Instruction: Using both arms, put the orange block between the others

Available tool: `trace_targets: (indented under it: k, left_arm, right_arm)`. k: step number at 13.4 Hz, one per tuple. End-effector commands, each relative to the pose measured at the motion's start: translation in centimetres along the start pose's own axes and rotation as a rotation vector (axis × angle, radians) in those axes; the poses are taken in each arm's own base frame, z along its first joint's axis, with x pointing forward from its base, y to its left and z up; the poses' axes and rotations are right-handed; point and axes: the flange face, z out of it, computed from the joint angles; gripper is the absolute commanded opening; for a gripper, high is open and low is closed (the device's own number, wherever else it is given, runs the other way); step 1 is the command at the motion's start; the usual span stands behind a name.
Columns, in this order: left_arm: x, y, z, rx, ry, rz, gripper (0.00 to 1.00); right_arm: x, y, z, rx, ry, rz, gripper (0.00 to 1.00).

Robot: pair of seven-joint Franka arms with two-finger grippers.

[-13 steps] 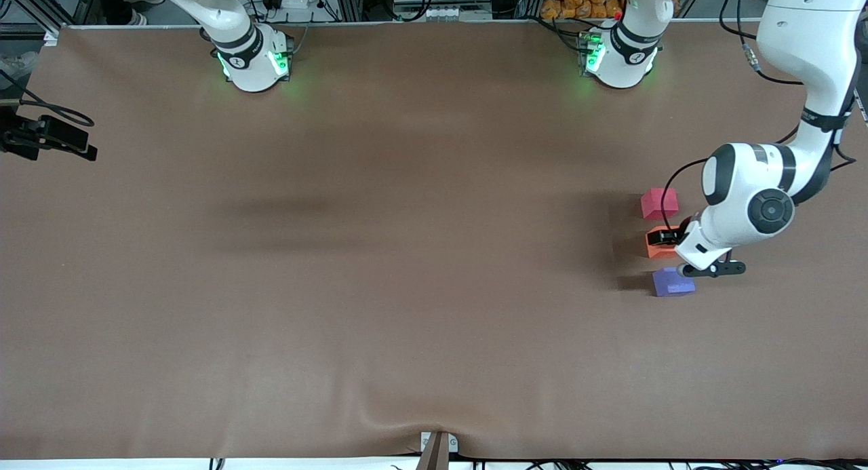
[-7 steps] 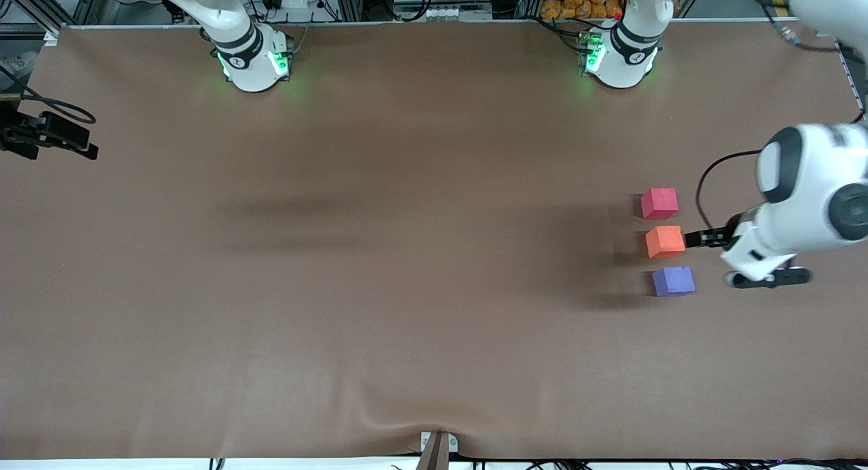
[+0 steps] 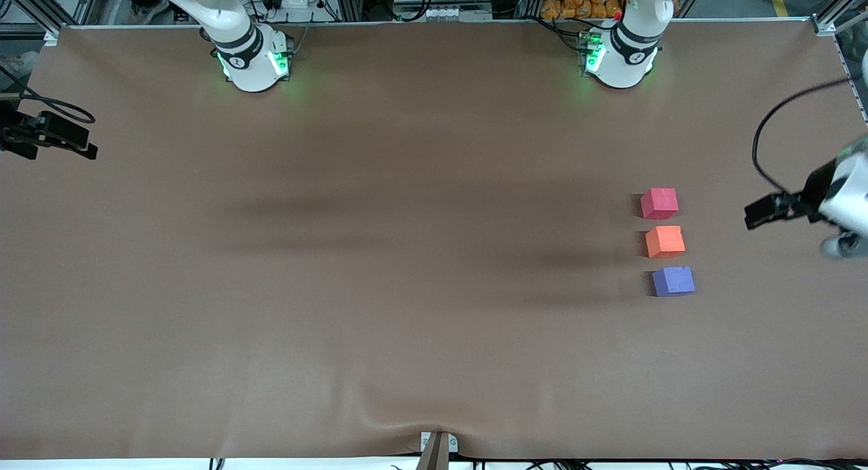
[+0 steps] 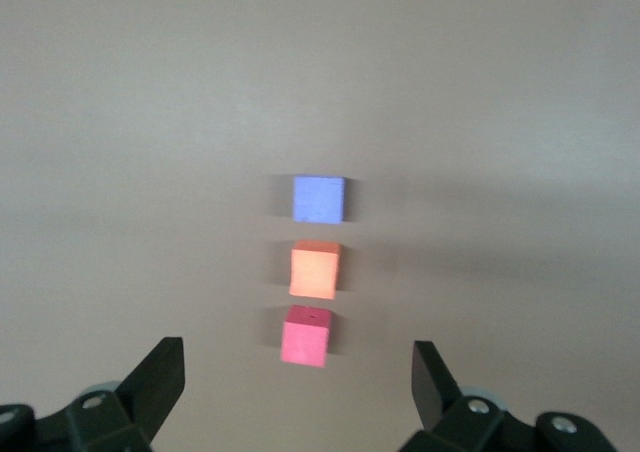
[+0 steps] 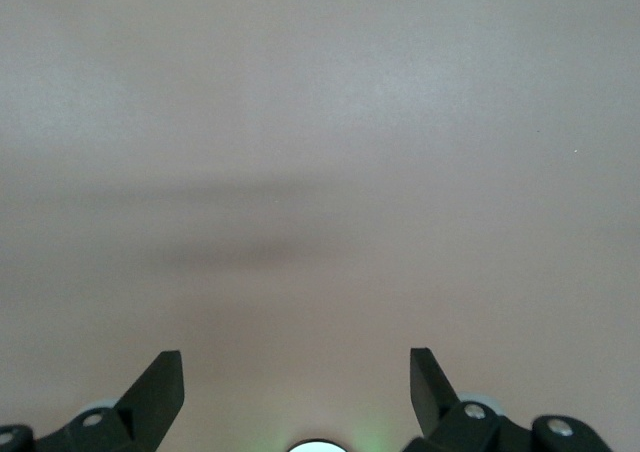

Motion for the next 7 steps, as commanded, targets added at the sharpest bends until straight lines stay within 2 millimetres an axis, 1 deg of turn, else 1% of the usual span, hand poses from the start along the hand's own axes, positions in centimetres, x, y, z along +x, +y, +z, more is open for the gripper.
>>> trace_targets:
  k: [1, 2, 3, 4, 5, 7]
  left_arm:
    - [-2.1, 0.7, -2.6, -0.031, 0.002, 0.010, 1.00]
    - [-2.7, 1.3, -3.4, -0.062, 0.009, 0.013, 1.00]
    - [-3.7, 2.8, -3.9, -0.080, 0.012, 0.029, 1.00]
    - [-4.5, 4.1, -4.0, -0.074, 0.009, 0.040, 1.00]
    - [-5.0, 3.5, -4.0, -0.066, 0.005, 0.027, 1.00]
    - [-6.5, 3.3, -3.5, -0.060, -0.006, 0.026, 1.00]
  right_arm:
    - [-0.4, 0.0, -0.7, 0.004, 0.011, 0.013, 1.00]
    - [-0.4, 0.0, -0.7, 0.004, 0.011, 0.013, 1.00]
    - [-0.4, 0.0, -0.7, 0.004, 0.013, 0.013, 1.00]
    - [-0.4, 0.0, -0.7, 0.004, 0.013, 0.013, 1.00]
    - [-0.4, 0.0, -0.7, 0.004, 0.013, 0.015, 1.00]
    - [-0.4, 0.0, -0.7, 0.004, 0.013, 0.013, 1.00]
